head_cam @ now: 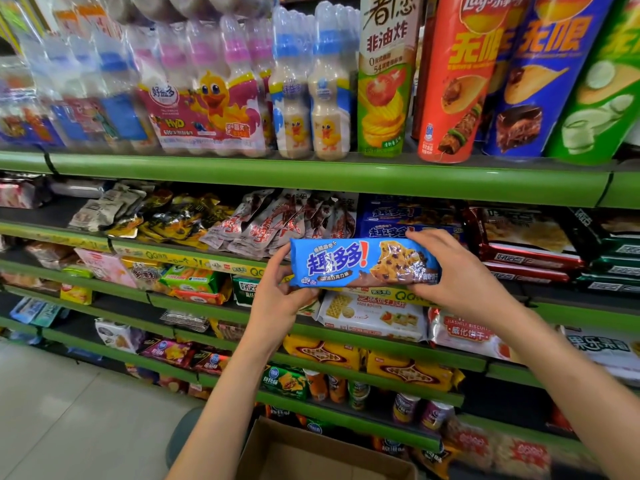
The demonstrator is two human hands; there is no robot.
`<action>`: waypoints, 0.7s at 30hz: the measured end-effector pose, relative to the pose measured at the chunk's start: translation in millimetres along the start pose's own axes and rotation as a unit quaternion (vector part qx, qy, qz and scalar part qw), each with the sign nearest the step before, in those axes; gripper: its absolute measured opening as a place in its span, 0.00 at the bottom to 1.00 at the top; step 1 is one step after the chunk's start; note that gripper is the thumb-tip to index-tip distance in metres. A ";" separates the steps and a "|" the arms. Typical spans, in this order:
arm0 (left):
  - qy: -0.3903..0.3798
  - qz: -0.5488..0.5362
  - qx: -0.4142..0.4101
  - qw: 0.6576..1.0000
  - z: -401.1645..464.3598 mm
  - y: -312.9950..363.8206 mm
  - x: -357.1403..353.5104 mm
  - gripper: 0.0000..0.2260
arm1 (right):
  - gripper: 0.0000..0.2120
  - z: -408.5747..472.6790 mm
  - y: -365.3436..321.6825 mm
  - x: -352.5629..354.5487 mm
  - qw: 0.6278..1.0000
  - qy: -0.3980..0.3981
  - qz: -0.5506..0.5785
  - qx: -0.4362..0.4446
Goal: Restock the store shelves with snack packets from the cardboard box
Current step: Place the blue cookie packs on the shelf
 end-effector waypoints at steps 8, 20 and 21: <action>-0.025 0.071 0.048 0.996 8.3 -12.1 -16.5 0.39 | 0.37 -8.7 12.6 3.8 0.999 0.015 0.036 -0.037; -0.152 0.308 0.031 0.939 55.6 -3.8 -89.7 0.07 | 0.21 -15.5 50.0 12.8 0.987 0.004 -0.104 -0.122; -0.167 0.340 0.031 0.925 59.0 -4.2 -94.0 0.08 | 0.20 -15.9 51.7 9.5 0.985 -0.008 -0.123 -0.123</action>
Point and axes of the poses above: each hand's wrist, its own z-axis towards the middle knuckle, its own x-axis out of the back of the hand, y = z × x, the point moved 4 cm from there along z, towards the middle knuckle, and after that the axes turned 5 degrees about -z, right-handed, at the moved point
